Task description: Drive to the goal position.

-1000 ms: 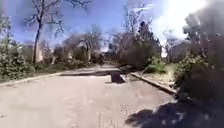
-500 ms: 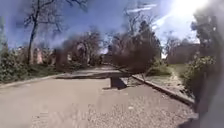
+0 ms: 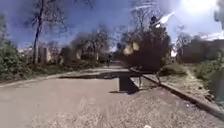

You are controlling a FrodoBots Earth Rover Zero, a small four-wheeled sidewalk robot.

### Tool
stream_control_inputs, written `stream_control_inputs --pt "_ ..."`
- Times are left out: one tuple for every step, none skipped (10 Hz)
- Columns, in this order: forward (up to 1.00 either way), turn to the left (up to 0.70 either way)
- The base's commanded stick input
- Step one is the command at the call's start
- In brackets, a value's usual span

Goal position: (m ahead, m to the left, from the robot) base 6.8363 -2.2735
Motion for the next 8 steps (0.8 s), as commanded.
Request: stream_control_inputs --pt "1.00 0.00" --pt "1.00 0.00" --pt "1.00 0.00" --pt "1.00 0.00" --pt "1.00 0.00" --pt "1.00 0.00" --pt "1.00 0.00" --pt "1.00 0.00"
